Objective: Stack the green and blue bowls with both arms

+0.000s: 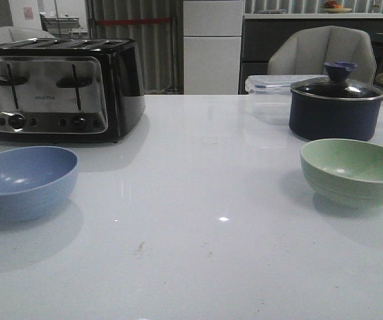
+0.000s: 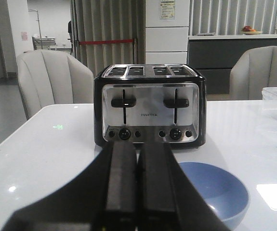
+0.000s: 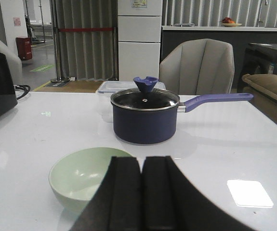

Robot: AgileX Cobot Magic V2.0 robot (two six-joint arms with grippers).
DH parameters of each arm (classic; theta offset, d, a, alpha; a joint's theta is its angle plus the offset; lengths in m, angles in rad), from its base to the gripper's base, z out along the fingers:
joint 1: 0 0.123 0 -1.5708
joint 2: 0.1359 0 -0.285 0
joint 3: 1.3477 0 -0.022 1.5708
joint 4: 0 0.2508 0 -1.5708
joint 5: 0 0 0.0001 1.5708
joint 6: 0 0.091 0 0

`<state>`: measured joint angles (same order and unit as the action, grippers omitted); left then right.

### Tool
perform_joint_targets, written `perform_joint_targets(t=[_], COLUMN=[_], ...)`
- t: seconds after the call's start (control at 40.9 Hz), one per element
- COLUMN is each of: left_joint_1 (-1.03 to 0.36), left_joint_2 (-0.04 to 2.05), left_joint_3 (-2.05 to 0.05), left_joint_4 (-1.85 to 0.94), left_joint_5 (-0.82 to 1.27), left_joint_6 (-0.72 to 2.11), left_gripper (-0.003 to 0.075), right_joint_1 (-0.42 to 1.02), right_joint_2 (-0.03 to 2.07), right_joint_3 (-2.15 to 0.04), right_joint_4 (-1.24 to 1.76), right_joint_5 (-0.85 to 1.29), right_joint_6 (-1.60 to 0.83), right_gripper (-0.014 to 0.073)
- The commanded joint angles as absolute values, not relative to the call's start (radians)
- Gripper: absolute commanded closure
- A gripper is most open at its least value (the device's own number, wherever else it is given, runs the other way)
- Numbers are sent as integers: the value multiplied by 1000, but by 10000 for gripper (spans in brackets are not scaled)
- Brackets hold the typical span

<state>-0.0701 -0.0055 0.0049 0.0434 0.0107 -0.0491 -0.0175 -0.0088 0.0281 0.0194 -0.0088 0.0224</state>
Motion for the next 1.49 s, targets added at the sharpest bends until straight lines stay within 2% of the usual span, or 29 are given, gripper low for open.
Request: perform_joint_targets(t=[0.0,0.684,0.83,0.928,1.124,1.466], left_joint_1=[-79,-79,-79,-79,-79,-79], left_joint_2=[-22,-22,-22,-22,-18,133], left_joint_3=[11,11,7,-25,-206,-559], left_joint_4=[41,41,41,41,41,33], left_joint_5=[-77,-77,-149,-218,-203,150], left_joint_6=[-55,-55,-55,-55,-55,-55], left_gripper=[622,622,622,622,622,622], right_joint_1=[-18,-18,-18,-17,-17,-17], right_joint_2=[-30,-30,-30,-30,-19,205], right_joint_3=[23,23,16,-45,-274,-605], right_joint_4=[11,11,14,16,16,16], right_joint_5=[-99,-101,-143,-132,16,339], right_joint_6=[22,22,22,22,22,22], right_gripper=[558,558,558,558,558,558])
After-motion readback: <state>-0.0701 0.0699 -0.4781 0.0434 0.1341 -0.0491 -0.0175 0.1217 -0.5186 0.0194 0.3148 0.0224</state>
